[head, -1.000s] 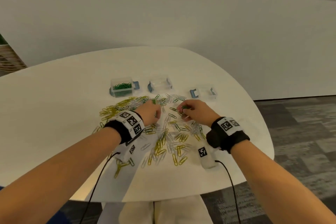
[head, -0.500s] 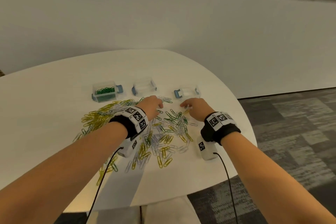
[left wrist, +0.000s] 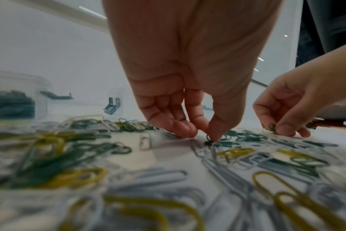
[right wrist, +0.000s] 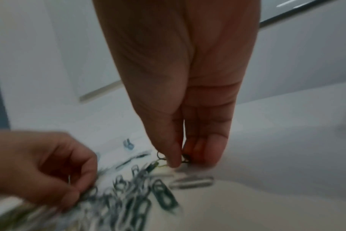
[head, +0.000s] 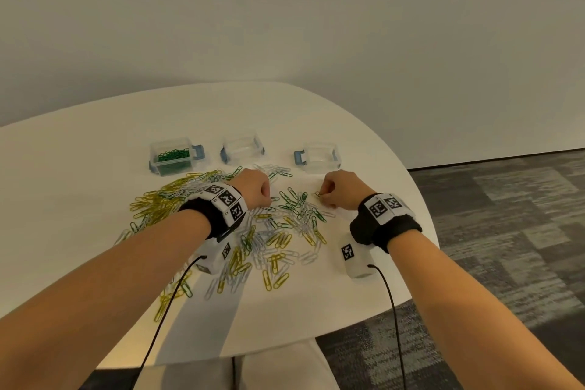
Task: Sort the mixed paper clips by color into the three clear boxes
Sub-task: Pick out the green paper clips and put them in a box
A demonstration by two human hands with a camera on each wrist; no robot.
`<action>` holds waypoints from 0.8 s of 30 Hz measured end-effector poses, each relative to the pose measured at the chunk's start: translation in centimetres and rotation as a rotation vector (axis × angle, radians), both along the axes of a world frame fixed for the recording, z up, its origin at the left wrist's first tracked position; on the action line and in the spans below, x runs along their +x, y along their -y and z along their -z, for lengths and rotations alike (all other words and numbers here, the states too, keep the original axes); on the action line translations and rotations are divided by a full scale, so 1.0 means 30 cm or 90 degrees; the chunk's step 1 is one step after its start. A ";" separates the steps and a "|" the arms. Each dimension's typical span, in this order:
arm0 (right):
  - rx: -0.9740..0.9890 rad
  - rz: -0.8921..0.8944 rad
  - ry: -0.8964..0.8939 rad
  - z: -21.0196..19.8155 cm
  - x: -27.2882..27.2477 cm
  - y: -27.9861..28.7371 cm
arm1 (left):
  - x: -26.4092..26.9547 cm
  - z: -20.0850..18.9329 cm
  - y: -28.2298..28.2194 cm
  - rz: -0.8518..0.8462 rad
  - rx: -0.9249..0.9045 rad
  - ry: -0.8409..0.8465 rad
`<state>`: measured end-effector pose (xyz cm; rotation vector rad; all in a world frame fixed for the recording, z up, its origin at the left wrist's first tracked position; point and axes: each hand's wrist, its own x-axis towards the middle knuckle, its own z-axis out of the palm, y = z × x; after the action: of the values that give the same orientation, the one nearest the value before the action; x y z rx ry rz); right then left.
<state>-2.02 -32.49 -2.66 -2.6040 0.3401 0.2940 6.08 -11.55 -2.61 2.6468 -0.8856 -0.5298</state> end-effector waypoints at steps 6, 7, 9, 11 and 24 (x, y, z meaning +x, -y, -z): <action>0.227 0.070 -0.040 0.005 -0.017 0.029 | 0.010 0.005 0.012 -0.214 -0.297 -0.231; 0.235 0.076 -0.032 -0.001 -0.017 0.026 | 0.009 -0.002 0.019 -0.290 -0.408 -0.372; 0.368 0.151 0.001 -0.020 -0.015 0.017 | 0.007 -0.013 0.022 -0.388 -0.600 -0.621; 0.605 0.264 0.011 -0.037 -0.016 0.005 | 0.008 -0.023 0.023 -0.412 -0.674 -0.730; 0.013 -0.083 0.028 0.012 0.048 -0.057 | 0.026 0.015 0.103 0.119 -0.009 0.038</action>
<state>-0.57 -30.79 -3.02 -2.6133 0.1506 0.2825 6.85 -14.64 -3.05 2.5947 -1.1577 -0.4873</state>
